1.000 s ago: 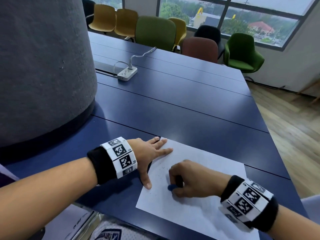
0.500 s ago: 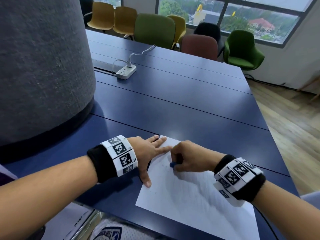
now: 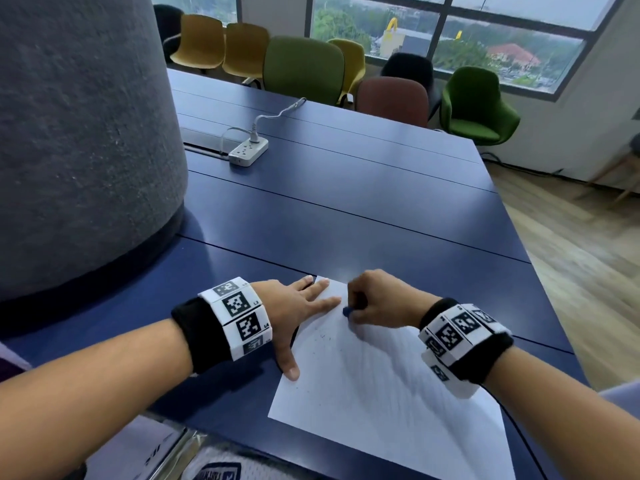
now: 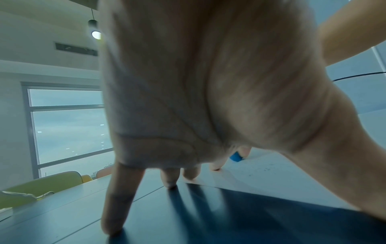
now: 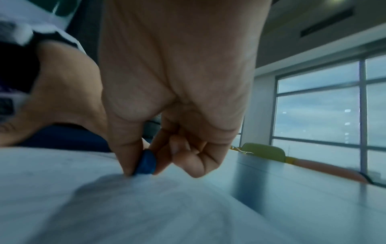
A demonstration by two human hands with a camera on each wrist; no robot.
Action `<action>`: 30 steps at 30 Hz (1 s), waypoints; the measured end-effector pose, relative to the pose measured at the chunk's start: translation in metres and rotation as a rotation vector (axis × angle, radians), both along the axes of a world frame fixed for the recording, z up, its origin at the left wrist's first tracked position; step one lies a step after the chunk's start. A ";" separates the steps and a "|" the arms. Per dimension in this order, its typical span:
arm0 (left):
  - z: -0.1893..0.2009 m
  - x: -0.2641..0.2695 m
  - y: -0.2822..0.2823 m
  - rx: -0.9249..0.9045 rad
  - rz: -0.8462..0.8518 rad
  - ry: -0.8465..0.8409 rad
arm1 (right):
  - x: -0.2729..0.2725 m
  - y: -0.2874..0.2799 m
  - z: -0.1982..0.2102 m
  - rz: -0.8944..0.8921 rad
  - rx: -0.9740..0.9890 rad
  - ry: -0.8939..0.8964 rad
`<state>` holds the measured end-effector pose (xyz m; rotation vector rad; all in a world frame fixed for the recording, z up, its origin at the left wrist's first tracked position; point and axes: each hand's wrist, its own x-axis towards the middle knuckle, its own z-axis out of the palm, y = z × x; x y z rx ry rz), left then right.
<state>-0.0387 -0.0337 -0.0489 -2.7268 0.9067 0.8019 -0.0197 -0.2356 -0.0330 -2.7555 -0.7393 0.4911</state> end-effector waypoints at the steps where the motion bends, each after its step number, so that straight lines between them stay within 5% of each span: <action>1: 0.000 0.000 0.000 0.000 -0.001 -0.001 | 0.000 0.000 0.000 -0.016 0.013 -0.022; 6: 0.000 0.001 -0.001 0.008 0.000 0.003 | -0.030 0.006 0.004 0.181 -0.062 0.172; 10: 0.002 -0.001 -0.002 0.010 0.010 0.011 | -0.017 0.003 0.002 0.077 0.000 0.027; 15: 0.004 -0.001 -0.002 0.015 0.010 0.015 | -0.046 0.007 0.002 0.204 -0.044 0.220; 19: 0.004 -0.001 -0.003 0.020 0.016 0.026 | -0.039 0.001 0.002 0.094 0.011 0.035; 24: 0.003 -0.001 -0.002 0.017 0.015 0.019 | -0.065 0.007 0.003 0.267 -0.033 0.255; 28: 0.001 0.000 -0.002 0.018 0.023 0.022 | -0.054 0.002 0.004 0.134 0.025 0.094; 30: 0.001 0.001 -0.002 0.016 0.020 0.022 | -0.063 0.003 0.002 0.187 0.032 0.168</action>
